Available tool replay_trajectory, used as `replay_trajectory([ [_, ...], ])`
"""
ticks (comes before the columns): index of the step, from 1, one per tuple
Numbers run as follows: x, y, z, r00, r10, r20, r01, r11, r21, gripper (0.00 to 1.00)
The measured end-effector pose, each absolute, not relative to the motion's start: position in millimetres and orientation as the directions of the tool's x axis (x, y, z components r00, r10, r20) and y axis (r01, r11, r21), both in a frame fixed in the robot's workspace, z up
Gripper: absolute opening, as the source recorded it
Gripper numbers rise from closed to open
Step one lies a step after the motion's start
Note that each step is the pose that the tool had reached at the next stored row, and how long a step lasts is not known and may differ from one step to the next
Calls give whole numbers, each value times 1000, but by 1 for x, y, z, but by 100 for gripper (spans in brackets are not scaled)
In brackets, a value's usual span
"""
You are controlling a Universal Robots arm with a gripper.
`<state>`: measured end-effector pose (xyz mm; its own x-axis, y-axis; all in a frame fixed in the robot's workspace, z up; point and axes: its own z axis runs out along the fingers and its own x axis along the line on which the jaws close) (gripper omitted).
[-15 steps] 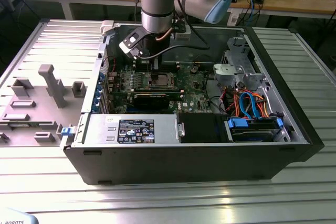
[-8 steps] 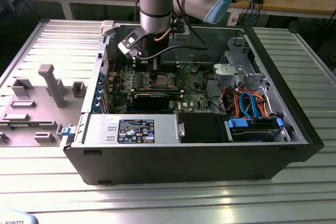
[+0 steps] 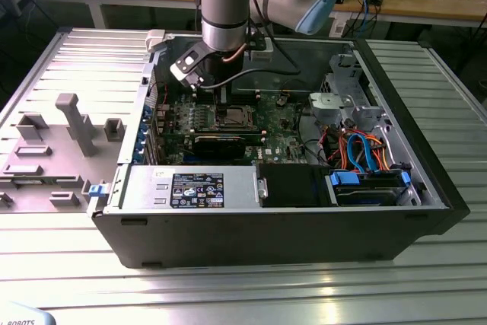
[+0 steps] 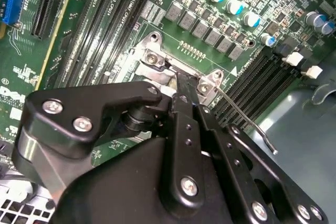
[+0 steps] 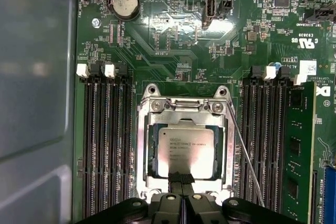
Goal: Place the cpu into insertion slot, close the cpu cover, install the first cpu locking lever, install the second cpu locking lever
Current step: 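Close the cpu cover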
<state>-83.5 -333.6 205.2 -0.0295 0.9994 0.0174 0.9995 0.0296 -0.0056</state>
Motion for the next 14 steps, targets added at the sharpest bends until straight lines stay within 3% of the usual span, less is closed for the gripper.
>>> replay_trajectory([
  [14,-58,-334,215,-30,999,19,1000,30,-5,11],
])
